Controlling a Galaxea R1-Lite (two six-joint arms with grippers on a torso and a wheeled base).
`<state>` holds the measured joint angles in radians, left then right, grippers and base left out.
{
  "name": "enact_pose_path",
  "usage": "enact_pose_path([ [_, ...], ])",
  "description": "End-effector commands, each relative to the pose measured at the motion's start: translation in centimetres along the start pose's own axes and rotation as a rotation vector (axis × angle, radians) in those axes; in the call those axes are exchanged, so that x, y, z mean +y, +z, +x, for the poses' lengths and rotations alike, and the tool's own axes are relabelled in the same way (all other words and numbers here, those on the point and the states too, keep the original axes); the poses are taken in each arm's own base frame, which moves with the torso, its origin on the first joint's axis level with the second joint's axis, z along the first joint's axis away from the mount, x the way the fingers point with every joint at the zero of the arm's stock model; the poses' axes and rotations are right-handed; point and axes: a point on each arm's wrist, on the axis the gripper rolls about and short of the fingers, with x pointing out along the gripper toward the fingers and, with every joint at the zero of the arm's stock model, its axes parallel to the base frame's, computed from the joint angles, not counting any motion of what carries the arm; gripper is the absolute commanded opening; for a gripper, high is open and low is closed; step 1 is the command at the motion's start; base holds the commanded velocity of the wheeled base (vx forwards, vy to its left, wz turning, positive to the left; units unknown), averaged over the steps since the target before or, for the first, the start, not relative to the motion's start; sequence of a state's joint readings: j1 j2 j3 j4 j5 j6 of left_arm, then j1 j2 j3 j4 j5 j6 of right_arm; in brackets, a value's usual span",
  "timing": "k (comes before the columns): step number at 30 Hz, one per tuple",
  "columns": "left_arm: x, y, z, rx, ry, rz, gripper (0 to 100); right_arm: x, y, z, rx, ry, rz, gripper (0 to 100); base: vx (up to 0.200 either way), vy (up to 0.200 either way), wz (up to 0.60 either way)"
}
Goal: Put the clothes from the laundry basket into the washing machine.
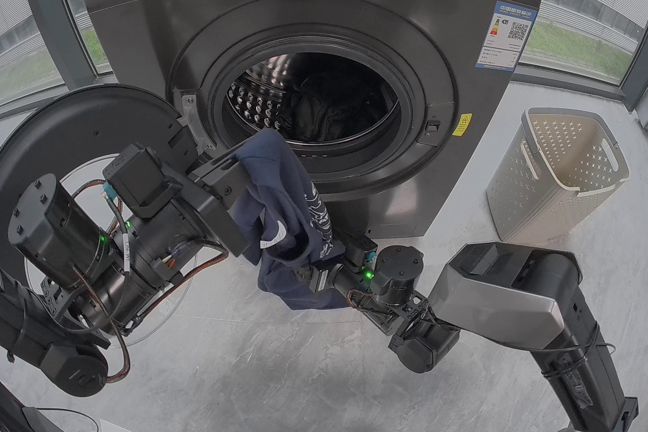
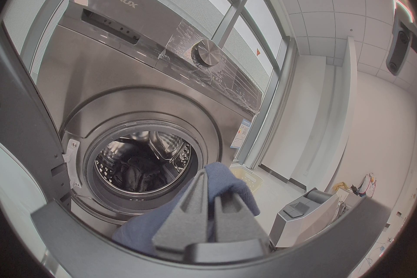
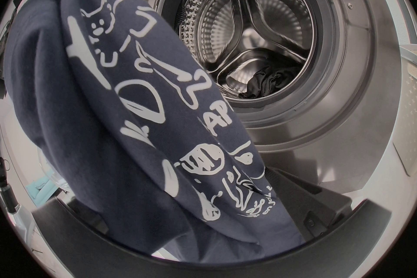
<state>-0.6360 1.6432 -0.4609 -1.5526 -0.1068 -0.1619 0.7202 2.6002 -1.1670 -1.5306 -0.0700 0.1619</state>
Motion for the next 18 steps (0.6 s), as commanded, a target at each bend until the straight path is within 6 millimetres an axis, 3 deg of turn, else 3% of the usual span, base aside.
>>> enact_pose_path([
  [1,-0.1,0.2,-0.1,-0.011,-0.004,0.000,0,-0.7,-1.3,1.0,-0.014,-0.015,-0.001,100,0.000,0.000,0.00],
  [6,0.0,0.0,-0.2,-0.001,0.002,0.000,0,-1.6,-0.8,0.8,-0.017,-0.034,-0.002,100,0.000,0.000,0.00],
  [13,0.2,-0.3,-0.1,0.010,0.008,0.000,0,-2.3,1.5,-0.2,-0.021,-0.057,-0.009,100,0.000,0.000,0.00],
  [18,0.0,-0.3,-0.1,0.009,0.002,-0.002,0,-2.4,1.2,0.3,-0.025,-0.047,-0.018,100,0.000,0.000,0.00],
])
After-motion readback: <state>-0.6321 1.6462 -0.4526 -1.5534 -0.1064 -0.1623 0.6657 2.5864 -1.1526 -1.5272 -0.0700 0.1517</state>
